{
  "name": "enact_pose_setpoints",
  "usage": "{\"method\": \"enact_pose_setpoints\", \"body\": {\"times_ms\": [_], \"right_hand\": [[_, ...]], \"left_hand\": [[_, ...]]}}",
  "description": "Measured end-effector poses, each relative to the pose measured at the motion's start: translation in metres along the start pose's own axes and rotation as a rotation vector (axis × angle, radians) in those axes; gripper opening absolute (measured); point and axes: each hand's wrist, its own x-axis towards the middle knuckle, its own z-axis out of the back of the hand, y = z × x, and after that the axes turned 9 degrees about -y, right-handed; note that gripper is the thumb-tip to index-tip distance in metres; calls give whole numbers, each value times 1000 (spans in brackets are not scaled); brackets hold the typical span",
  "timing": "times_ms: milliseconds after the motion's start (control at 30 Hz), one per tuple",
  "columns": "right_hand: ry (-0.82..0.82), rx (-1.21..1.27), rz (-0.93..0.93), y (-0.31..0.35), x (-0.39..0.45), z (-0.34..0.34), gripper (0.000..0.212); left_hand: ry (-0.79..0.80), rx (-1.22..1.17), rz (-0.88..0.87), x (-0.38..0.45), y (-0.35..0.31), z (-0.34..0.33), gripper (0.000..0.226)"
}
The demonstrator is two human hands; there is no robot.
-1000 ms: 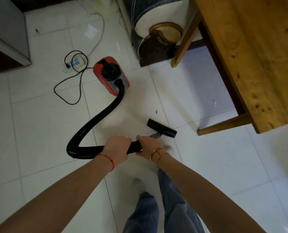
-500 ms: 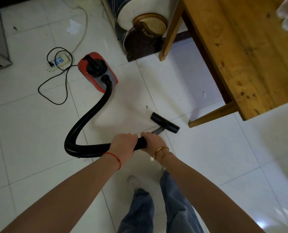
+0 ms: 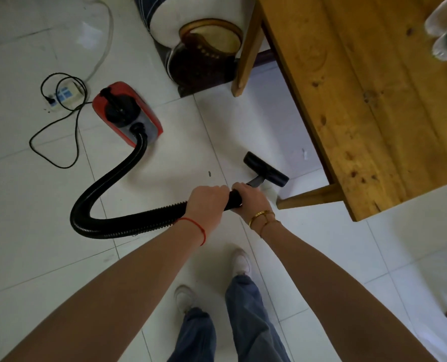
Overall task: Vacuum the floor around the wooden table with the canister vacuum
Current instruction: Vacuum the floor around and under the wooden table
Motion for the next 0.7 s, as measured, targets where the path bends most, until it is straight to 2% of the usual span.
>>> {"method": "enact_pose_setpoints", "body": {"times_ms": [367, 700], "right_hand": [[8, -35, -54, -55, 57, 50, 27], [91, -82, 4, -43, 46, 48, 27]], "left_hand": [[-24, -20, 20, 84, -32, 25, 19], [11, -55, 37, 62, -27, 23, 21]]}}
